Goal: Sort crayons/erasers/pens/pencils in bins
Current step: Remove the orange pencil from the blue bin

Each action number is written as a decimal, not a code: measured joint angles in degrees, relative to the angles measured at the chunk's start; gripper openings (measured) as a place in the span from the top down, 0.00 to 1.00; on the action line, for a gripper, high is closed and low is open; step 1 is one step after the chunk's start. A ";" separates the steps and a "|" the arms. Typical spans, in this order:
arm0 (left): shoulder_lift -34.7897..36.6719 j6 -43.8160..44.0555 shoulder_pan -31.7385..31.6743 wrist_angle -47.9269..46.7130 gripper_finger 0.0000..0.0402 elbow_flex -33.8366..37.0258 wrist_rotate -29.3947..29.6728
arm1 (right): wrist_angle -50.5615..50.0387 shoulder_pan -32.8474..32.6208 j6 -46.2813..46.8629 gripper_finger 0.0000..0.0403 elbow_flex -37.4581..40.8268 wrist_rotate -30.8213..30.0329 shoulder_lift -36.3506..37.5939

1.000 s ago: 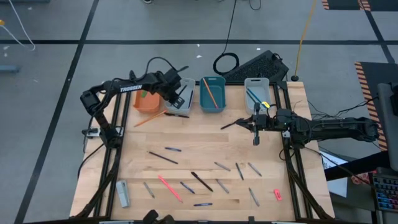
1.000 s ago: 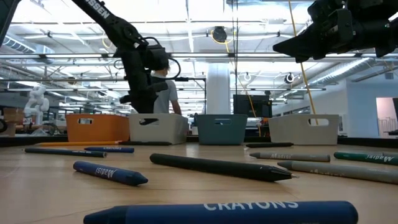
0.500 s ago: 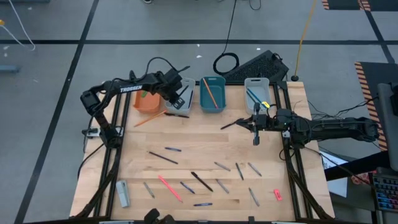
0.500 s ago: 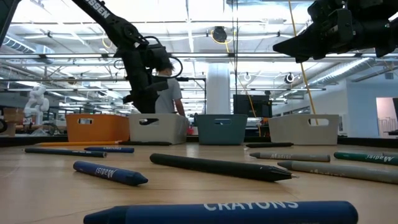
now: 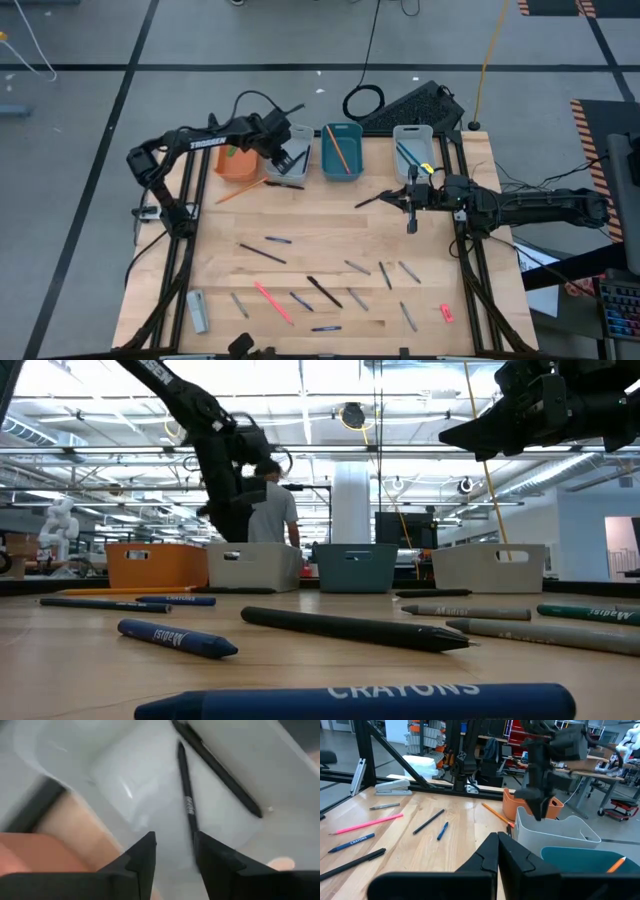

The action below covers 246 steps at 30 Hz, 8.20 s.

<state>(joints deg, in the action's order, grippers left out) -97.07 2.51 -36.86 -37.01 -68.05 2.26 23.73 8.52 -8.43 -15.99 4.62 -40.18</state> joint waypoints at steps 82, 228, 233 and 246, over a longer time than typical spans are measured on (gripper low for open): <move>28.43 -4.04 24.23 89.57 0.96 56.48 5.81 | -40.52 -8.25 18.65 1.00 -28.57 -16.55 -23.52; 28.53 -6.40 4.63 83.59 0.96 56.46 4.68 | -31.65 12.01 13.94 1.00 -25.16 -16.28 -23.50; 28.53 -6.61 4.63 83.60 0.96 56.46 4.68 | -31.43 12.01 13.97 1.00 -25.15 -16.28 -23.50; 28.53 -8.16 4.65 83.59 0.96 56.46 4.68 | -21.47 12.00 15.28 1.00 -25.14 -8.85 -23.50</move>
<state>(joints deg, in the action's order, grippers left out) -68.53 -5.65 -32.21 46.58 -11.60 6.94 2.26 20.52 6.85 -41.12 -4.23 -63.68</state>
